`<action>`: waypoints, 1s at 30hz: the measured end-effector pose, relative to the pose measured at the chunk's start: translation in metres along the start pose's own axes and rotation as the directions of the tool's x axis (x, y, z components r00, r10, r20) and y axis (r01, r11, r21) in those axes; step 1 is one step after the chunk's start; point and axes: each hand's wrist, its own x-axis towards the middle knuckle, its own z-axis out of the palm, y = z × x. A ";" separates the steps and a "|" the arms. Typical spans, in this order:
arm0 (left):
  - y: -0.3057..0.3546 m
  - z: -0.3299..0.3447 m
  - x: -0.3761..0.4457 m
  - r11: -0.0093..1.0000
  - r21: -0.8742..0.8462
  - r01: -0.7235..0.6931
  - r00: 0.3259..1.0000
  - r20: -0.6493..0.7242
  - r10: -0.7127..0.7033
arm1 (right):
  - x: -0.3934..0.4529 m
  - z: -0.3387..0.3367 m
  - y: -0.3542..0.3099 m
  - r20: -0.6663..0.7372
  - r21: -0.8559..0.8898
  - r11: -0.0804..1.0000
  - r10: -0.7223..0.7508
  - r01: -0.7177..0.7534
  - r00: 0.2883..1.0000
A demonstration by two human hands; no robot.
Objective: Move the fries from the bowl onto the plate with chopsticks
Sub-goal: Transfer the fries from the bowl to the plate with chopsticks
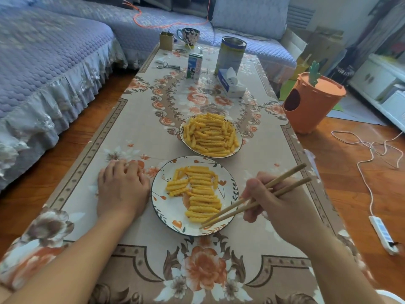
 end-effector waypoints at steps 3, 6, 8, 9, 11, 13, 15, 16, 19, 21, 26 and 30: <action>0.000 0.000 0.000 1.000 -0.004 0.001 1.000 0.000 -0.001 | 0.002 0.003 0.011 -0.040 0.031 1.000 0.003 -0.002 0.999; 0.000 0.000 0.000 1.000 -0.013 -0.002 1.000 -0.001 0.002 | 0.004 0.002 0.016 -0.065 0.091 0.995 0.035 -0.029 0.997; 0.000 0.000 -0.001 1.000 -0.020 -0.005 1.000 0.000 0.005 | 0.004 0.001 0.016 -0.052 0.101 0.994 0.049 -0.043 0.997; -0.001 0.000 -0.001 1.000 -0.020 -0.006 1.000 0.002 0.006 | 0.004 -0.001 0.015 -0.044 0.115 0.992 0.056 -0.050 0.997; -0.001 0.000 -0.001 1.000 -0.021 -0.004 1.000 0.003 0.004 | 0.005 -0.008 0.010 -0.043 0.155 0.986 0.069 -0.062 0.997; -0.001 0.001 -0.001 1.000 -0.025 -0.004 1.000 -0.002 0.004 | 0.013 -0.018 0.004 -0.089 0.181 0.981 0.083 -0.066 0.993; -0.001 0.001 -0.001 1.000 -0.027 -0.003 1.000 -0.005 0.003 | 0.033 -0.031 0.002 -0.222 0.225 0.973 0.094 -0.043 0.971; -0.001 0.001 0.000 1.000 -0.026 -0.003 1.000 -0.004 0.003 | 0.046 -0.037 0.004 -0.313 0.245 0.969 0.098 -0.020 0.945; -0.001 0.001 0.000 1.000 -0.025 -0.001 1.000 0.001 0.002 | 0.094 -0.047 0.015 -0.500 0.223 0.975 0.094 0.023 0.861; 0.000 0.000 0.000 1.000 -0.019 -0.001 1.000 -0.005 0.001 | 0.122 -0.043 0.023 -0.545 0.176 0.984 0.080 0.021 0.835; 0.000 0.001 0.000 1.000 -0.026 -0.004 1.000 -0.020 0.004 | 0.153 -0.023 0.033 -0.595 0.080 0.997 0.060 -0.015 0.801; 0.000 0.001 0.001 1.000 -0.024 0.000 1.000 -0.018 -0.001 | 0.159 -0.015 0.039 -0.609 0.055 0.998 0.068 -0.044 0.790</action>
